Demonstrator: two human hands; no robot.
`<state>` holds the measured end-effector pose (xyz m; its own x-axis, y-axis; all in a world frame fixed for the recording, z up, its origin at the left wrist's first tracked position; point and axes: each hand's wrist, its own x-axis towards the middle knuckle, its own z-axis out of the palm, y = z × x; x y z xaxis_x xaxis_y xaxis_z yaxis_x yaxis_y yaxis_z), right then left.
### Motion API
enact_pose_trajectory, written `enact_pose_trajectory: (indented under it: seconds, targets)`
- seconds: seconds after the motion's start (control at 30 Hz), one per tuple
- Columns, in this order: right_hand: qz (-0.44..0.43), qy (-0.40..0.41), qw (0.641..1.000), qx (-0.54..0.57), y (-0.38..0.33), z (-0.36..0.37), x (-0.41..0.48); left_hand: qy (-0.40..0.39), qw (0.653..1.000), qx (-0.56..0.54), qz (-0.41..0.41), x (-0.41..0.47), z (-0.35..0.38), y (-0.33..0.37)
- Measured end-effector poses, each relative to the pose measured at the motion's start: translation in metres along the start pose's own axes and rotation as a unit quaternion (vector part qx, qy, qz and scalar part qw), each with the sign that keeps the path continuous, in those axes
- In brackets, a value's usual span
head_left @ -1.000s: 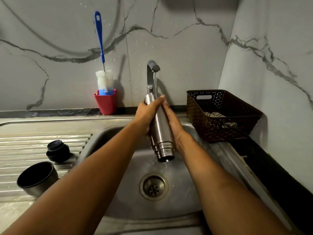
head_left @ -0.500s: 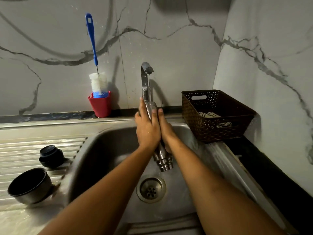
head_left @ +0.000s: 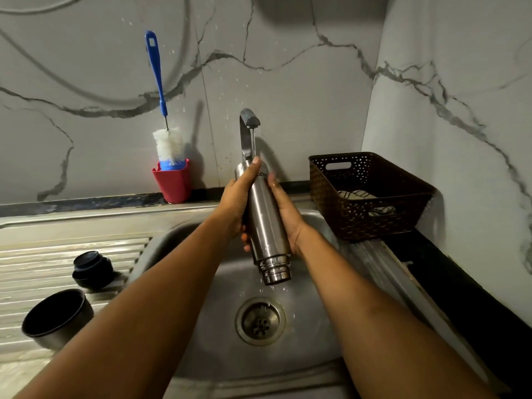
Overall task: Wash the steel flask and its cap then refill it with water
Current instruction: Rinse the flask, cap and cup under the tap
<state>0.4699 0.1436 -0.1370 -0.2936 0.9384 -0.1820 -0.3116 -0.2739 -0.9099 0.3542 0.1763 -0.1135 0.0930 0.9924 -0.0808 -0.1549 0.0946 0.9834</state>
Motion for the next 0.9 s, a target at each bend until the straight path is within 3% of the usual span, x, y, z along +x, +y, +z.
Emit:
enact_pose_trajectory:
  seconds: [0.13,0.27,0.47,0.53,0.67,0.8,0.9]
  targets:
    - [-0.047,0.035,0.995,-0.078,0.005,0.000,0.004,0.106,0.990,0.039,0.080,0.007,0.007,-0.003]
    - [-0.081,0.068,0.987,-0.123,0.007,0.001,0.008,0.191,0.957,0.139,0.168,-0.001,0.018,-0.016]
    - [-0.078,0.118,0.984,-0.110,0.016,-0.004,0.019,0.112,0.935,0.251,0.226,-0.020,0.029,-0.059]
    - [-0.065,0.095,0.987,-0.109,0.012,-0.003,0.013,0.112,0.958,0.169,0.201,-0.021,0.027,-0.055]
    - [-0.042,0.016,0.999,-0.029,0.004,-0.005,0.004,0.094,0.994,-0.013,0.059,-0.013,0.017,-0.013]
    - [-0.027,-0.040,0.997,-0.058,0.003,-0.008,-0.001,-0.012,0.999,-0.033,-0.027,-0.005,-0.001,0.011]
    - [-0.062,-0.019,0.990,-0.127,0.004,-0.014,0.001,-0.041,0.999,0.004,0.015,0.001,-0.006,0.018]
